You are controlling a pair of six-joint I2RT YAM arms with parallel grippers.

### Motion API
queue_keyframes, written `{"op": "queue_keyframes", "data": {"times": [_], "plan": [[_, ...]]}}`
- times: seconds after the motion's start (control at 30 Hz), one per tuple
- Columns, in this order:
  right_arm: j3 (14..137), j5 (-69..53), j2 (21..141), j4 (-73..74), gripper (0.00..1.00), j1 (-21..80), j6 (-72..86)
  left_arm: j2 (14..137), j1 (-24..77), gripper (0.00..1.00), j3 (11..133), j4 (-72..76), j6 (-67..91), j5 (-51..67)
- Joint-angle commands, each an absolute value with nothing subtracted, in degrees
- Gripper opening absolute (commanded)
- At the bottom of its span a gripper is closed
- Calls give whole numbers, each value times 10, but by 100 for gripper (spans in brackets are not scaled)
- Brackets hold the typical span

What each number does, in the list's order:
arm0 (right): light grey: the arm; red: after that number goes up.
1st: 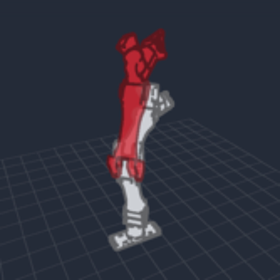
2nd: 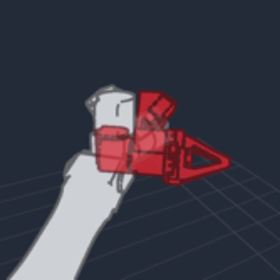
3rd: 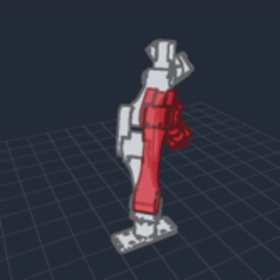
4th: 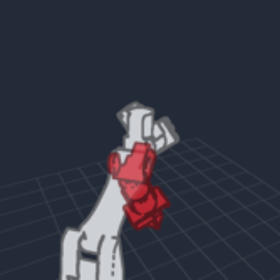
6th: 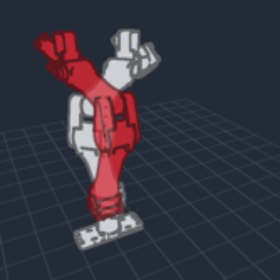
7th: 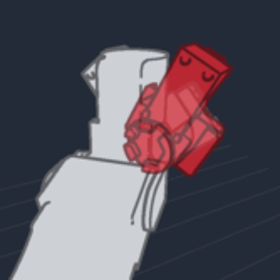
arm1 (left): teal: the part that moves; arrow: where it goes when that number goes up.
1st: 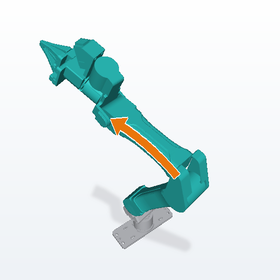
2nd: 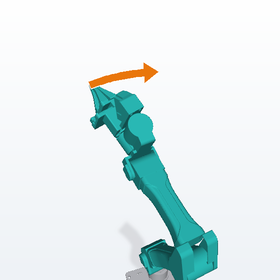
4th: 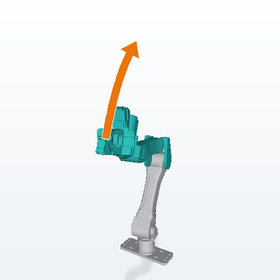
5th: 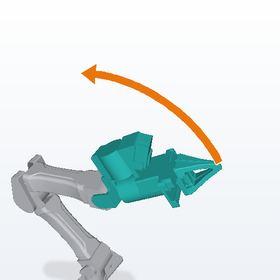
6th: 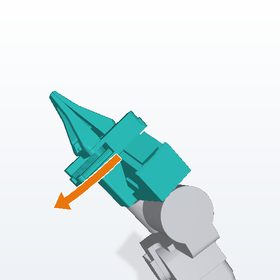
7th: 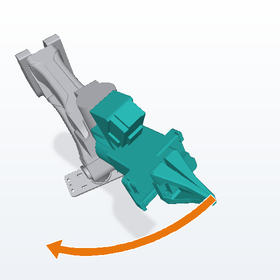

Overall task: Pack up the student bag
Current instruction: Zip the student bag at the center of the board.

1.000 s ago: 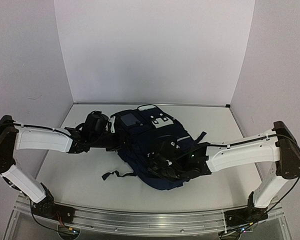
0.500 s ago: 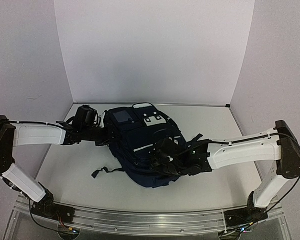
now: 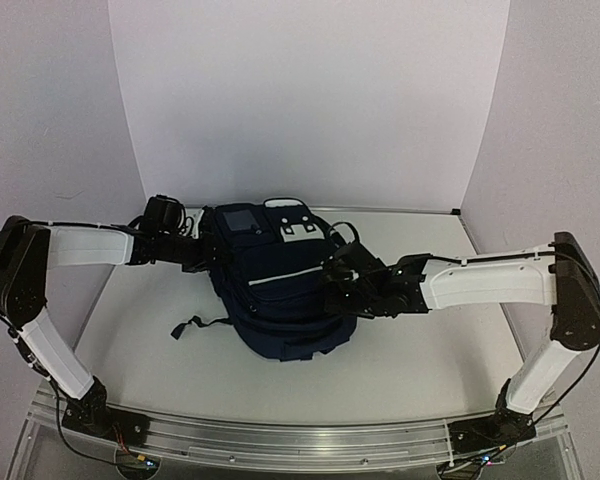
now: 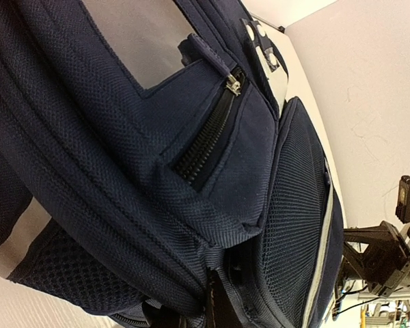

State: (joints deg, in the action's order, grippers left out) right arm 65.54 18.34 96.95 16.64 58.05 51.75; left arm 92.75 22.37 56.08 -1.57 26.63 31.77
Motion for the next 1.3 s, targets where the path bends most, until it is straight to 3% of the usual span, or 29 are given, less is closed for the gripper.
{"op": "queue_keyframes", "data": {"times": [0.0, 0.07, 0.1, 0.2, 0.4, 0.57, 0.87, 1.27], "plan": [[623, 169, 951, 131, 0, 548, 416, 887, 204, 17, 630, 3, 178, 242], [604, 127, 932, 86, 0, 546, 383, 862, 211, 46, 635, -33, 153, 208], [595, 108, 922, 63, 0, 545, 372, 847, 219, 55, 635, -42, 141, 186], [570, 63, 899, 17, 0, 541, 346, 798, 268, 68, 622, -39, 99, 114], [545, 70, 887, -20, 0, 533, 335, 772, 393, 74, 606, 4, 32, 99], [540, 127, 881, -19, 0, 533, 347, 856, 483, 73, 629, 28, -34, 80], [536, 111, 882, -21, 0, 533, 341, 984, 522, 70, 696, 32, -79, 106], [520, 53, 902, -38, 28, 513, 356, 1054, 535, 75, 748, -32, -108, 124]]}}
